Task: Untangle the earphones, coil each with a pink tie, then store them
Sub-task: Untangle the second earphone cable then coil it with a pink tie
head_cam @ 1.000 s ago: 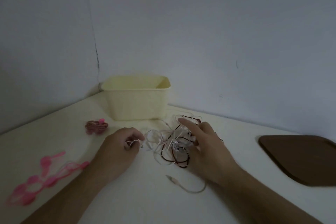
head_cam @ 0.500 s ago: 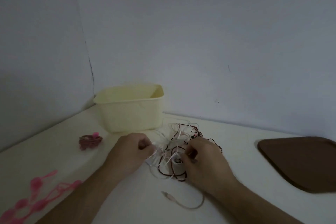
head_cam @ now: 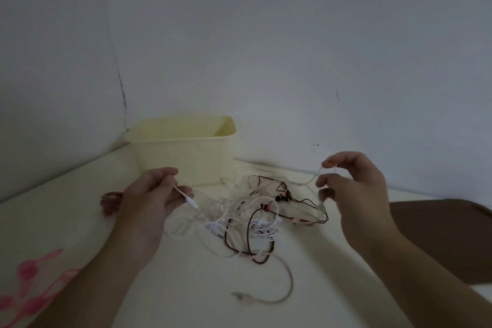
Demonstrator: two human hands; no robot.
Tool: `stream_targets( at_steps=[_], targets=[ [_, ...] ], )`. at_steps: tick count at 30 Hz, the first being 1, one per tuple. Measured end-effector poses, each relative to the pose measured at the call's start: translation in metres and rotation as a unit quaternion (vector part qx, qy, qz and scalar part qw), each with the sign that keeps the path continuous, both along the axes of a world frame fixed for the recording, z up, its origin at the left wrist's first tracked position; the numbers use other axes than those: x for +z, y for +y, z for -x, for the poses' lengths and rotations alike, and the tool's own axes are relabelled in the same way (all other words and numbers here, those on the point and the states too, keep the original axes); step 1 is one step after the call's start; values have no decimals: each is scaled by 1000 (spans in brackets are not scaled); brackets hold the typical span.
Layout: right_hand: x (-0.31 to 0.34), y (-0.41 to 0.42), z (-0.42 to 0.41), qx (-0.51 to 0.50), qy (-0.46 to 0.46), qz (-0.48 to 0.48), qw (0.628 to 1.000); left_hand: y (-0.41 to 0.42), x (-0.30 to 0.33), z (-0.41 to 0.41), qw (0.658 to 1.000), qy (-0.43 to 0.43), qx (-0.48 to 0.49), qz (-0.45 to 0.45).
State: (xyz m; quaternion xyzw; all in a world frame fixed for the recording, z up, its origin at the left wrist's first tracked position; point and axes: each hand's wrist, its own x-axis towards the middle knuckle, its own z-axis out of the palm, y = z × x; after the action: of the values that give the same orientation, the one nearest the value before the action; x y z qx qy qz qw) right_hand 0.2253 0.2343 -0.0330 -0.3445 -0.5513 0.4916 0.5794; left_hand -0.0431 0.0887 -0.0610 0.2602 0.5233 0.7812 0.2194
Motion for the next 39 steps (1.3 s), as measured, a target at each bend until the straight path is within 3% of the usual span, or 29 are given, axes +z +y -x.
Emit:
stream_targets(
  at_steps=[4,7,11,14,16,19,21,24,27,29,31,34,39],
  targets=[
    [10,6,-12,-28,7,-10,1000,-6,5,3,997,-74,-5,-14],
    [17,5,-16,-19,-9,-29,999,-7,2,5,999,-43,-1,26],
    [7,8,-13,-41,-127,-63,989,-4,-1,3,997,-5,-14,81],
    [1,8,-11,-33,-154,-78,984,-3,-1,1,992,35,-9,118],
    [11,4,-12,-34,-143,-105,984,-3,-3,-2,976,125,27,176],
    [37,-4,-16,-23,-108,-148,983,-4,-4,-11,911,319,99,243],
    [55,-10,-15,7,-82,-153,985,-5,-2,-18,867,429,138,212],
    [74,-20,-5,96,-31,-142,985,1,14,-37,839,516,119,130],
    [91,-30,12,177,6,-164,971,20,36,-70,868,460,-71,177],
    [99,-36,22,227,37,-168,959,38,43,-89,867,419,-155,219],
    [103,-37,28,238,49,-167,956,51,45,-97,885,387,-176,191],
    [103,-27,27,174,54,-131,974,60,52,-89,944,256,-161,131],
    [100,4,9,38,6,-68,997,64,58,-61,954,251,-135,88]
  ],
)
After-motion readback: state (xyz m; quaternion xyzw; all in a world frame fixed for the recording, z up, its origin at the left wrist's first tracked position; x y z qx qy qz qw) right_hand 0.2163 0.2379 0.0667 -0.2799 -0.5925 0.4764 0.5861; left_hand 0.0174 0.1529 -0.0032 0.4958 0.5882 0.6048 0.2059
